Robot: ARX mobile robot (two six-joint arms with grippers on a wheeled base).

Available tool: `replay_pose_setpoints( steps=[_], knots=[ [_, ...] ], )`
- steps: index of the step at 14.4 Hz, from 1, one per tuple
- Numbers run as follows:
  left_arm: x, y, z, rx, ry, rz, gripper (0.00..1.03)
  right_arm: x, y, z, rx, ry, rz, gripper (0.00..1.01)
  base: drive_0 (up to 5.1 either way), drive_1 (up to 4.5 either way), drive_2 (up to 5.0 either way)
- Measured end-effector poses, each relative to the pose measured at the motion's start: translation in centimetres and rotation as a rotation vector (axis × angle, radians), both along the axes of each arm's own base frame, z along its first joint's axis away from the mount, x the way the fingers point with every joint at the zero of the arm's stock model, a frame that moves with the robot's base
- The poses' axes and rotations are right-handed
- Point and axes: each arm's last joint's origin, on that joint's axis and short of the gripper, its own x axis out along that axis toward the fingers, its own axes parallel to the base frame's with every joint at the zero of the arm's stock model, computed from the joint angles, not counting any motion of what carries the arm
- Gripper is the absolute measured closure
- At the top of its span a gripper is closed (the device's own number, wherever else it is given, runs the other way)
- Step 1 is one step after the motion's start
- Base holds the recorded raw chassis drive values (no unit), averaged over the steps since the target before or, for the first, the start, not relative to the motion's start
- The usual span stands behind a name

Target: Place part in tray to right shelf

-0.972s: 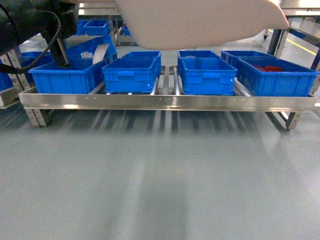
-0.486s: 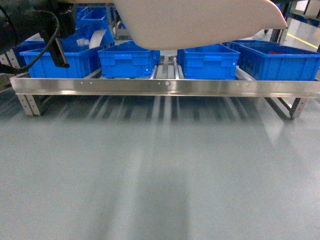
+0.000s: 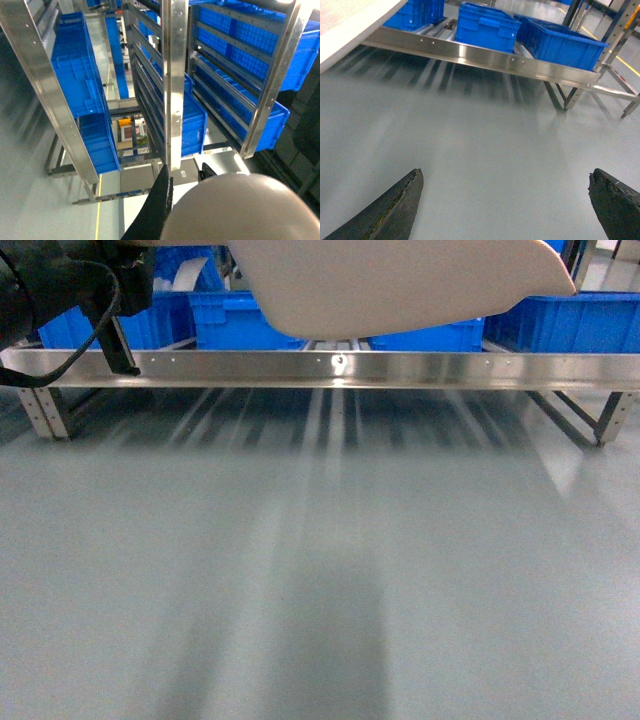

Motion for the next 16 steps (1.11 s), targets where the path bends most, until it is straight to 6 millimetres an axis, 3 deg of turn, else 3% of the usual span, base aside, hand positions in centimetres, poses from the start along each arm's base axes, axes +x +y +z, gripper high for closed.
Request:
replay_pose_setpoints(
  steps=[16],
  knots=[
    [-0.01, -0.01, -0.08, 0.001, 0.006, 0.0, 0.91, -0.07, -0.03, 0.05, 0.004, -0.004, 0.0, 0.03, 0.0, 0.0, 0.0]
  ],
)
